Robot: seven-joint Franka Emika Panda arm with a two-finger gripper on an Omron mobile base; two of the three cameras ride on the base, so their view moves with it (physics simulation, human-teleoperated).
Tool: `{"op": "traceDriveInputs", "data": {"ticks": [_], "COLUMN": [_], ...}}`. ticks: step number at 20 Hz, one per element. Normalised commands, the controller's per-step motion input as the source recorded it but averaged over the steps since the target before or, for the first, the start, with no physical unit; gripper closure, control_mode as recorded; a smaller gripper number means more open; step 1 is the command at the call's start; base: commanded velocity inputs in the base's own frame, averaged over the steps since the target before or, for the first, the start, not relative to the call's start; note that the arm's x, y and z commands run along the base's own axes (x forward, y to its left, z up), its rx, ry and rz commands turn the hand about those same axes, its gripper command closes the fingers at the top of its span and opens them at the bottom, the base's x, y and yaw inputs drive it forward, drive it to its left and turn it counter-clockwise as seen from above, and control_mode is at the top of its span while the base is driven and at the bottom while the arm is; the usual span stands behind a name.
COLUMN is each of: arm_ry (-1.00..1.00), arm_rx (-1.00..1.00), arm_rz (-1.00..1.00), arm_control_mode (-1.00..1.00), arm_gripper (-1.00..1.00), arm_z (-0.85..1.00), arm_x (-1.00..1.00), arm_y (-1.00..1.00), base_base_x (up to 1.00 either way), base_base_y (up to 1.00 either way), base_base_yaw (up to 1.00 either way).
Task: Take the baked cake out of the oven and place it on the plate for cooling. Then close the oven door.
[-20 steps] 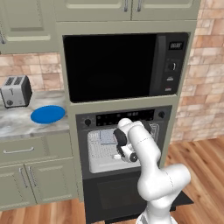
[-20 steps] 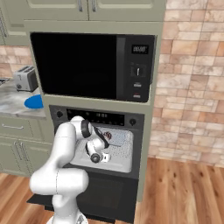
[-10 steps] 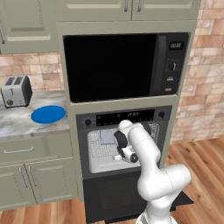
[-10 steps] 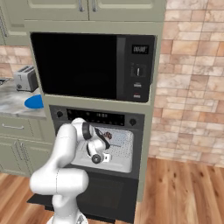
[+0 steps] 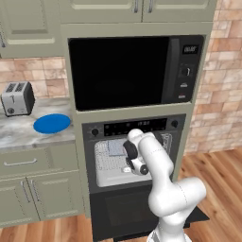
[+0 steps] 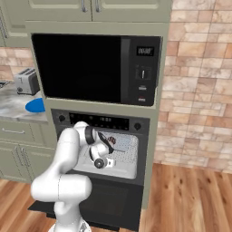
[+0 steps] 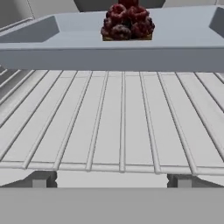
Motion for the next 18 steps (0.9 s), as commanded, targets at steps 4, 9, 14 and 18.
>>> {"op": "traceDriveInputs", "data": {"ticks": [4,9,14,18], "arm_ry": [0.0,0.0,0.0,0.0], "arm_rx": [-0.03,-0.03,-0.03,-0.04], "arm_rz": [0.0,0.0,0.0,0.0], "arm_control_mode": [-1.0,-1.0,-1.0,-1.0], "arm_gripper": [-1.0,-1.0,-1.0,-1.0], "arm_z": [0.26,0.42,0.32,0.02], "arm_x": [0.0,0.09,0.36,0.49], "arm_y": [0.0,0.0,0.0,0.0], "base_base_x": [0.0,0.0,0.0,0.0], "base_base_y": [0.0,0.0,0.0,0.0], "base_base_yaw": [0.0,0.0,0.0,0.0]}}
